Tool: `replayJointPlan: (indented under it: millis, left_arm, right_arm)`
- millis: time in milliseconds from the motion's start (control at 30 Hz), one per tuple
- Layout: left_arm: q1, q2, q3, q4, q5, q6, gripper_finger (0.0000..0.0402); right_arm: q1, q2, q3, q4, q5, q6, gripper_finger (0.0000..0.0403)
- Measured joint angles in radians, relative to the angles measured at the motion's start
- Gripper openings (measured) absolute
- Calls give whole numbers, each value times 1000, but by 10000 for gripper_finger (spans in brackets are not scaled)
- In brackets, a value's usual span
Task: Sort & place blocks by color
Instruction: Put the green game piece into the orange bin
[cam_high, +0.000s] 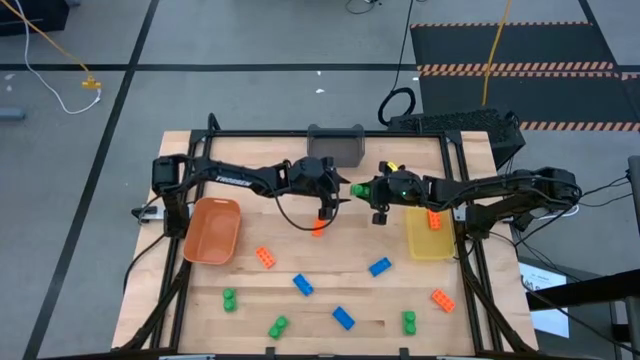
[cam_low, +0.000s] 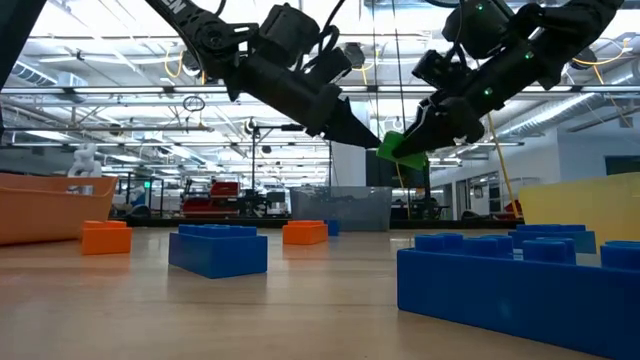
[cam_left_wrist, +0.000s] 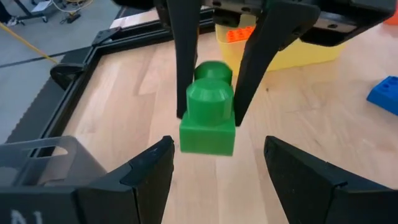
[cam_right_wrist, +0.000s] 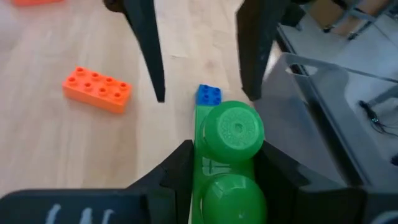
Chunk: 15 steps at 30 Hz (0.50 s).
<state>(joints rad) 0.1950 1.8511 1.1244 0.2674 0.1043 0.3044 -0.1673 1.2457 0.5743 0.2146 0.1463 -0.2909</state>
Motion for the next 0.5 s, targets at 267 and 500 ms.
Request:
replayJointPlan:
  millis: [267,500]
  left_arm:
    - [-9,0,0,25,0,-4,248]
    - [-9,0,0,26,0,-26,248]
  right_arm:
    - [2,0,0,40,-20,-2,117]
    - [1,1,0,66,-21,-8,117]
